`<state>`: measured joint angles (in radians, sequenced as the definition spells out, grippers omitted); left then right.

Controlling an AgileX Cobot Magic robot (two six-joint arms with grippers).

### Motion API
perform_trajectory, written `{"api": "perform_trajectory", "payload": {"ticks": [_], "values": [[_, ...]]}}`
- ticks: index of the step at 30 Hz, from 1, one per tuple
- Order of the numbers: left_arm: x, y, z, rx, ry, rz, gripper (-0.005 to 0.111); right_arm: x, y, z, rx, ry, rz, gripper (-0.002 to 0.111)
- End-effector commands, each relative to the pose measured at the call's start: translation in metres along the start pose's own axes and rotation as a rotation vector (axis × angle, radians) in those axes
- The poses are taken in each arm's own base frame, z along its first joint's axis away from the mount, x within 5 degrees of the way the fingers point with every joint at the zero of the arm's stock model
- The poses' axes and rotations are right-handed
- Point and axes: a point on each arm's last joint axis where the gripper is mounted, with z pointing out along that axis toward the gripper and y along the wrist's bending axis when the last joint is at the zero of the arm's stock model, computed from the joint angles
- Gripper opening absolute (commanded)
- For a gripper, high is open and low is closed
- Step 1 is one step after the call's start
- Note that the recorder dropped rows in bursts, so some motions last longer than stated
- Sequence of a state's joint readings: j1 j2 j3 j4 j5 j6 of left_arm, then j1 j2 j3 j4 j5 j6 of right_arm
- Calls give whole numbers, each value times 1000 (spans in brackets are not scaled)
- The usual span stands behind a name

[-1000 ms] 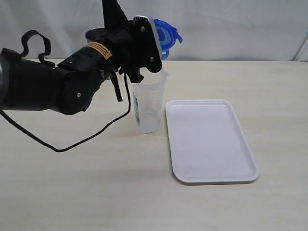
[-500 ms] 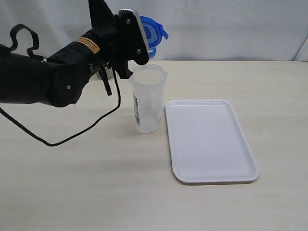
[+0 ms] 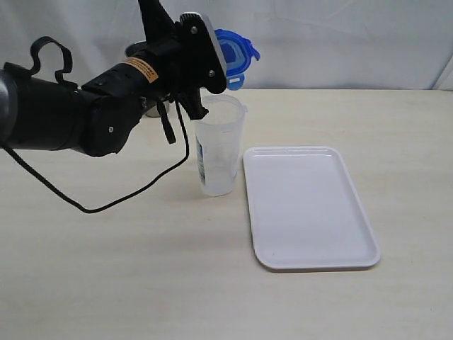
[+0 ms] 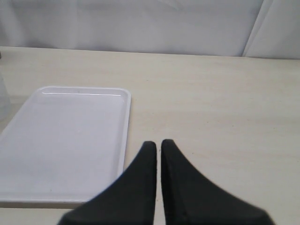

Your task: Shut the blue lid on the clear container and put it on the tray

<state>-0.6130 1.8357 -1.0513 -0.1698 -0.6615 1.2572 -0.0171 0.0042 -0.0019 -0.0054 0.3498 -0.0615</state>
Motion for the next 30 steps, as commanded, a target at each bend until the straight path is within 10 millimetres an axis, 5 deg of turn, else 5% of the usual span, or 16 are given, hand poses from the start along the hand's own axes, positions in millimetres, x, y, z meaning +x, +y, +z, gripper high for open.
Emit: {"api": "perform_trajectory", "payload": {"ticks": [1, 30], "values": [[0, 2, 1, -4, 3, -8, 0, 0, 0, 0, 6, -6, -8, 4], [-5, 8, -17, 61, 12, 40, 0, 0, 0, 0, 6, -6, -8, 4]]}}
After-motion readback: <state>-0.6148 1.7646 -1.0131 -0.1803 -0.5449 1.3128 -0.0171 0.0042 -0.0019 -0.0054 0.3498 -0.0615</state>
